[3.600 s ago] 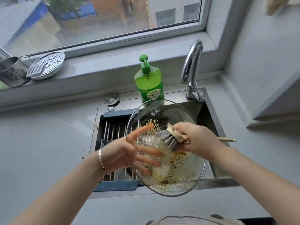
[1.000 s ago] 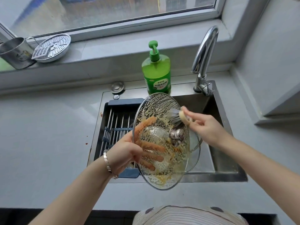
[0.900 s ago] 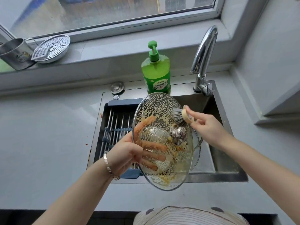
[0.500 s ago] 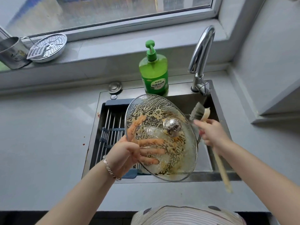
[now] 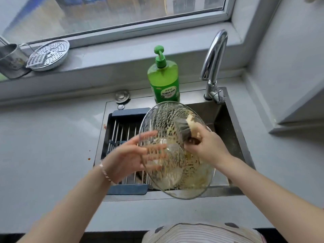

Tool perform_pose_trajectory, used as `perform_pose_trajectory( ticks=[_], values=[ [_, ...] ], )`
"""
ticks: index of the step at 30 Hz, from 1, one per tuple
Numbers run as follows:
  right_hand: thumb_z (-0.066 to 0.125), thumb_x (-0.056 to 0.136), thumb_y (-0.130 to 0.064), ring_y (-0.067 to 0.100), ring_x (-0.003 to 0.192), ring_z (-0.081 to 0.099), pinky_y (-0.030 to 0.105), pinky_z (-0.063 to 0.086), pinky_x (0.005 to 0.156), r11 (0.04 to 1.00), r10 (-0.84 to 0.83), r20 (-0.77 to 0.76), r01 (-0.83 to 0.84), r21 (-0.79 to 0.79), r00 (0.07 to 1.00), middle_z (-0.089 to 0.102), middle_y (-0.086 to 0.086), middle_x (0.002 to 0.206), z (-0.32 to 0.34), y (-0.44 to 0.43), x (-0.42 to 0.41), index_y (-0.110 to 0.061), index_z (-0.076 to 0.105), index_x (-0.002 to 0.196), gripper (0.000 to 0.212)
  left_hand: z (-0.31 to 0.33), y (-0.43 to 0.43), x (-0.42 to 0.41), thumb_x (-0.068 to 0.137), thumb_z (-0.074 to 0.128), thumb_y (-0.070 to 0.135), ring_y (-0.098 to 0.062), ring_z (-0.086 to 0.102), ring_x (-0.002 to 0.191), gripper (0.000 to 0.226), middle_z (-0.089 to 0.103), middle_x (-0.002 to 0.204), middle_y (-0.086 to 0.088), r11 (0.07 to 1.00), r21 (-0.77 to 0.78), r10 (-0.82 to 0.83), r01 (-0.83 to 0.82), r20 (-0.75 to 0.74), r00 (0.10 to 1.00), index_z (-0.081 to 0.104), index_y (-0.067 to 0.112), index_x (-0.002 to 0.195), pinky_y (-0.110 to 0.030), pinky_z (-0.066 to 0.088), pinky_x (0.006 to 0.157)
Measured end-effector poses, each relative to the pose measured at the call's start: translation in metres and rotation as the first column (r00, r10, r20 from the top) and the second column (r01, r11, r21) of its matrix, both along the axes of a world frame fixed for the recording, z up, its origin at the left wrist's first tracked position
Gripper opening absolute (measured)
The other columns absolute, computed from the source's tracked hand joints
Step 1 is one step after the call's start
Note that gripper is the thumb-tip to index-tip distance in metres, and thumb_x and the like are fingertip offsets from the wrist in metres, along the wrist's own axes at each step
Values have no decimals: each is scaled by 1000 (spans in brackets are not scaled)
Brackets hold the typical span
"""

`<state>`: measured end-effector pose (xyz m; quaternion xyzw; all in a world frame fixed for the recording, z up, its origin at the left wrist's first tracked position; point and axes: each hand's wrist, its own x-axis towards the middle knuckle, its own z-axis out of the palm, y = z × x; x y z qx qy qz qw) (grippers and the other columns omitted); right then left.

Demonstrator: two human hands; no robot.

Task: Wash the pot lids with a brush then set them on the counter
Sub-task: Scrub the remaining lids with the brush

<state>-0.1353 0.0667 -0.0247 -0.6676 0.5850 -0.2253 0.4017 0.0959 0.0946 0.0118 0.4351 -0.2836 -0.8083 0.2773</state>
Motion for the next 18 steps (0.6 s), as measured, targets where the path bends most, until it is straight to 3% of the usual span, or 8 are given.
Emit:
perform_pose_trajectory(
  ticks=[3,5,7,10,12,15,18],
  values=[
    [72,76,-32,24,80,60,31,35,59,960,178,-165,-208,-186,970,61,-6,81,6,7,-2,-25,50,92,29,2,-7,9,62,48,-11,-42,63,99,85,59,120,-28,998,45,-41,41,-9,999,39,30,136,-50,56,71],
    [74,72,-33,22,80,63,31,43,59,909,258,-207,-310,-280,944,66,-5,86,8,11,-3,-21,58,100,34,2,-3,5,58,35,-16,-45,63,96,94,58,118,-31,992,61,-105,109,-57,993,39,41,133,-53,56,68],
    [76,72,-35,20,81,64,31,49,63,892,295,-242,-357,-276,924,68,-4,92,10,12,-6,-22,60,109,42,1,3,1,54,31,-20,-46,63,97,100,57,119,-32,992,52,-111,116,-93,989,41,45,131,-56,55,70],
    [71,69,-54,7,77,61,25,48,65,968,249,-180,-252,8,952,64,-13,88,16,6,-22,-33,47,116,57,3,11,0,53,30,-21,-48,60,100,102,56,121,-32,998,44,-38,43,-100,994,41,44,131,-57,53,73],
    [61,62,-70,8,83,61,28,50,72,985,150,-167,-132,112,975,60,-16,88,15,-2,-35,-34,38,124,75,2,15,-1,52,30,-21,-50,60,100,103,56,121,-33,999,47,-7,11,-88,996,41,43,132,-57,53,72],
    [48,80,-67,24,106,58,32,45,80,997,50,-373,-23,78,926,61,1,119,11,-14,-43,-34,14,145,80,1,20,-5,51,31,-21,-51,60,99,104,55,120,-35,999,50,23,-20,-75,997,40,42,133,-57,54,69],
    [26,96,-52,30,105,58,37,48,80,997,68,-500,-83,-9,863,60,8,119,12,-10,-32,-44,4,146,55,4,23,-12,50,31,-21,-50,61,95,103,57,117,-35,997,47,59,-56,-64,996,41,40,132,-57,55,67]
  ],
)
